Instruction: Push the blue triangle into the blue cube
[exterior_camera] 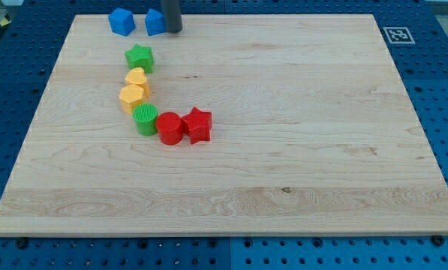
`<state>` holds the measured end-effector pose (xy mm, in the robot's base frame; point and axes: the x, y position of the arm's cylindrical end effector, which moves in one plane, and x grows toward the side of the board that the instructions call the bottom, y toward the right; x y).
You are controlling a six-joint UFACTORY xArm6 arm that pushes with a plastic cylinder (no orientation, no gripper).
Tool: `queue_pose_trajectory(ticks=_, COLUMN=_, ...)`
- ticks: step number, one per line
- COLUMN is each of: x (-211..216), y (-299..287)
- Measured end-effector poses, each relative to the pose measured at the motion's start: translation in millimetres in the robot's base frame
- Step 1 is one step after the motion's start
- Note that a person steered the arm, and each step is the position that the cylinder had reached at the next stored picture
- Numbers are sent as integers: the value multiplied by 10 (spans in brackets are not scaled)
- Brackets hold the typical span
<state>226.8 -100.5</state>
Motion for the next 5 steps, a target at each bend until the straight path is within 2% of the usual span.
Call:
queue_pose_trajectory(ticks=2, x=-10, y=-348)
queue_pose_trajectory(ticks=5, x=-10, y=-413)
